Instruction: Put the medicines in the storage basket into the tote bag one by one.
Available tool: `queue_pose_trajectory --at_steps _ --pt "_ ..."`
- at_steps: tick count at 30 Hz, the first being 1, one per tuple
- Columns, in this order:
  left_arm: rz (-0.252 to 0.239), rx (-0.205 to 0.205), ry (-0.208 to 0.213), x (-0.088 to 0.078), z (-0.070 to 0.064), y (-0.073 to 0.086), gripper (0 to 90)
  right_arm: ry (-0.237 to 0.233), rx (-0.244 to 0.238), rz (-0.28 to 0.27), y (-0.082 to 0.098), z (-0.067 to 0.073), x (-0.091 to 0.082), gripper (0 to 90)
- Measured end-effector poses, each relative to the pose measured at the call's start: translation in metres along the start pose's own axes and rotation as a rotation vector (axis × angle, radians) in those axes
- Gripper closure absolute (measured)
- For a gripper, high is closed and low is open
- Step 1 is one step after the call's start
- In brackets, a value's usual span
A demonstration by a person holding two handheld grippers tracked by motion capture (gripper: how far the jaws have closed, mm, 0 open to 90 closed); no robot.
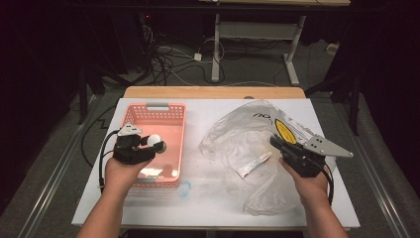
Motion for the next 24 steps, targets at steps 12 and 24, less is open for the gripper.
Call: queue_pose_trajectory --at_steps 12,24 --pt "-0.071 0.004 0.013 -0.010 -0.019 0.016 48.7 0.000 -0.006 0.005 0.001 0.001 0.000 90.0" --pt "-0.082 0.027 0.008 -0.014 -0.025 0.025 48.7 -0.003 -0.006 0.016 0.005 0.002 0.002 90.0"
Point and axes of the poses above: each handheld gripper's, and its own axes: x roughly forward along the jaws, y roughly out of its underside, z roughly to its left, the point moved 9 cm from there along x, roughly forward along the jaws, and after that the axes turned 2 degrees about z, right-handed, at the moved point
